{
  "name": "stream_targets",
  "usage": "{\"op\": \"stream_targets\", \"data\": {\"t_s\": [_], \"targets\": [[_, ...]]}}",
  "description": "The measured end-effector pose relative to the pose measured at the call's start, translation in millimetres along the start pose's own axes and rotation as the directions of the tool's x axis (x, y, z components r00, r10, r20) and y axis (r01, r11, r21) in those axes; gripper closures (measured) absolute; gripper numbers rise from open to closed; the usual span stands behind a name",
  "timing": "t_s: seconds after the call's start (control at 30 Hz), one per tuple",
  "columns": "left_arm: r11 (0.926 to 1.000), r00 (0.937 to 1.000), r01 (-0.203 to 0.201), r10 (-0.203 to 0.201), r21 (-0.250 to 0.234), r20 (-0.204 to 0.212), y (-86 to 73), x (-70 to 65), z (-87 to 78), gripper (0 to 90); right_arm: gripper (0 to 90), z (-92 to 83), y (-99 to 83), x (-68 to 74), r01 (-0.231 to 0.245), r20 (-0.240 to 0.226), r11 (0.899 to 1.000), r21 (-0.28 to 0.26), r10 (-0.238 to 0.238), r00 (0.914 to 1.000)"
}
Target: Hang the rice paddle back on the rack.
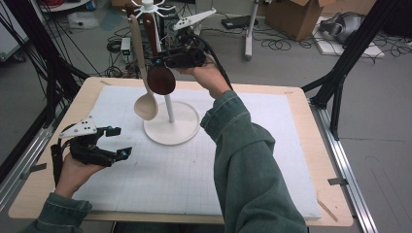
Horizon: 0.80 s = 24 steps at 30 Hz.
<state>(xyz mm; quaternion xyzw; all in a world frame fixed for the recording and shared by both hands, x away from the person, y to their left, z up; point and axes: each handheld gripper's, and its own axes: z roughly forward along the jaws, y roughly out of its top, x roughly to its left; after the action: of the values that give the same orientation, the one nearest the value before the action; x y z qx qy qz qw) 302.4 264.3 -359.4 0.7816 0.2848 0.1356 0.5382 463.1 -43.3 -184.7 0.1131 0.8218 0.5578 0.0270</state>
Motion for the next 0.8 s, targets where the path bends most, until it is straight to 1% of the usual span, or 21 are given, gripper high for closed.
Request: {"op": "stream_targets", "data": {"t_s": [0.2, 0.27, 0.37, 0.47, 0.53, 0.57, 0.63, 0.67, 0.7, 0.73, 0.8], "targets": [[1.0, 1.0, 0.0, 0.0, -0.001, 0.001, 0.5, -0.3, -0.5, 11.6, 63.4, -8.4, -6.6, 0.9, -0.01, 0.031, 1.0, -0.01, 0.011, 0.9995], [1.0, 1.0, 0.001, -0.001, -0.001, 0.002, 0.5, -0.5, -0.2, 11.7, 59.8, -11.9, -9.6, 1.6, -0.015, 0.042, 1.0, -0.015, 0.015, 0.999], [1.0, 1.0, 0.003, -0.003, -0.001, 0.003, 0.6, -1.1, 0.3, 11.7, 57.9, -17.8, -14.2, 2.9, -0.022, 0.054, 1.0, -0.017, 0.023, 0.9983], [1.0, 1.0, 0.002, -0.002, -0.003, 0.006, 0.9, -1.2, 0.1, 11.7, 53.6, -24.5, -19.2, 4.5, -0.03, 0.068, 0.999, -0.027, 0.032, 0.9972], [1.0, 1.0, 0.002, -0.002, -0.003, 0.003, 1.0, -1.0, -0.2, 11.7, 51.3, -28.7, -22.7, 5.4, -0.027, 0.075, 0.999, -0.037, 0.03, 0.9967], [1.0, 1.0, 0.002, -0.002, -0.002, 0.002, 1.0, -1.1, -0.1, 11.7, 49.5, -30.8, -24.6, 6.5, -0.039, 0.082, 0.998, -0.042, 0.042, 0.9957], [1.0, 1.0, 0.001, -0.001, -0.002, 0.004, 0.9, -1.2, 0.3, 11.7, 45.5, -34.4, -29.1, 6.8, -0.044, 0.092, 0.998, -0.048, 0.048, 0.9946], [1.0, 1.0, 0.004, -0.004, -0.002, 0.006, 0.9, -1.4, 0.6, 11.7, 44.9, -36.1, -31.6, 7.7, -0.055, 0.1, 0.997, -0.049, 0.06, 0.9932], [1.0, 1.0, 0.0, 0.0, -0.001, 0.006, 0.9, -1.1, 0.8, 11.6, 43.0, -37.7, -34.3, 7.7, -0.051, 0.107, 0.997, -0.053, 0.056, 0.9927], [1.0, 1.0, -0.001, 0.001, 0.002, 0.007, 0.9, -1.1, 1.0, 11.7, 41.0, -39.2, -36.8, 8.6, -0.064, 0.111, 0.996, -0.054, 0.07, 0.9914], [1.0, 1.0, 0.003, -0.003, 0.003, 0.008, 0.4, -1.1, 1.3, 11.7, 40.2, -42.7, -42.4, 9.1, -0.065, 0.121, 0.996, -0.058, 0.071, 0.9901]]}}
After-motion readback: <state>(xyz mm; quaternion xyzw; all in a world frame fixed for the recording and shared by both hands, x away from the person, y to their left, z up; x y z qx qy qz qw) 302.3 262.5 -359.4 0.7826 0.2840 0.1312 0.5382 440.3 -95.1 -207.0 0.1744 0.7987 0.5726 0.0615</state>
